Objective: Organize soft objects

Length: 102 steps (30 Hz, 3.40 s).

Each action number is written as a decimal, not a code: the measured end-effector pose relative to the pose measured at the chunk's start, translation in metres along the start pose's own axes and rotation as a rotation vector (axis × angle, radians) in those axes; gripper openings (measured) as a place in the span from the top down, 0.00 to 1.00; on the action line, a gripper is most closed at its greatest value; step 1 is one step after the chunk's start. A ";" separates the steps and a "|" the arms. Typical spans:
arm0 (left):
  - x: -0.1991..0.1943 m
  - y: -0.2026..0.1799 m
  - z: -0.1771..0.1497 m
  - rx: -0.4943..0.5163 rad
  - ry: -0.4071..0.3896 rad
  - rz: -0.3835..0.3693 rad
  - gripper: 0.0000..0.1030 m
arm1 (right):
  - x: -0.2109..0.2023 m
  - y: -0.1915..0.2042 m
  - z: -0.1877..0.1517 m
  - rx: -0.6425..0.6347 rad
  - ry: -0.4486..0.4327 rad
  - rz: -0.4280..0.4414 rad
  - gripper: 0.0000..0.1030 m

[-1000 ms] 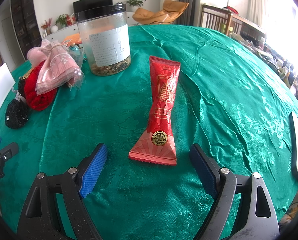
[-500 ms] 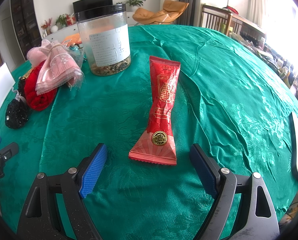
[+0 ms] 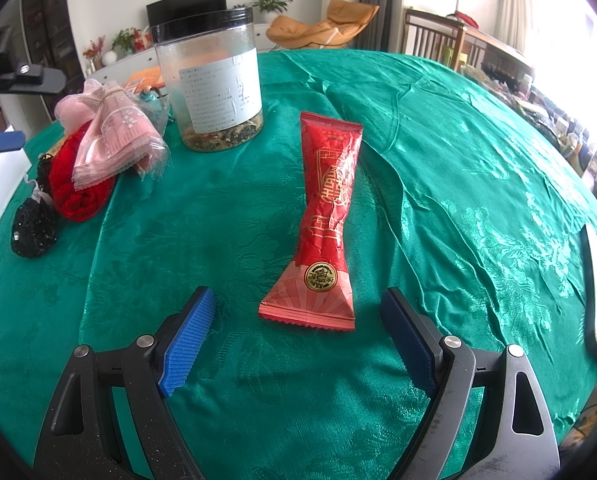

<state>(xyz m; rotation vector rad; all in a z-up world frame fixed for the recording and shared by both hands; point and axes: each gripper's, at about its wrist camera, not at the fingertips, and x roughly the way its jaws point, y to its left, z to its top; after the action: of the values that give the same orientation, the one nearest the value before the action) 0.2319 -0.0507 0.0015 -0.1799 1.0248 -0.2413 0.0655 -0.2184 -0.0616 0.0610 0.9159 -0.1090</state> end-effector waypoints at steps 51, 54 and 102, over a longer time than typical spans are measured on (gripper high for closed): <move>-0.267 0.333 -0.159 -0.350 -0.124 0.316 0.43 | -0.155 0.284 0.132 -0.187 -0.038 0.970 0.87; -0.275 0.352 -0.182 -0.410 -0.168 0.413 0.02 | -0.148 0.332 0.102 -0.234 0.084 1.072 0.72; -0.023 0.068 -0.180 0.149 -0.065 0.206 0.00 | 0.012 0.049 0.008 -0.034 0.010 0.041 0.17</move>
<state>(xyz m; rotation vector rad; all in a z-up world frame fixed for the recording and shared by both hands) 0.0732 0.0141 -0.0893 0.0528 0.9486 -0.1225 0.0847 -0.1710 -0.0658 0.0489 0.9255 -0.0551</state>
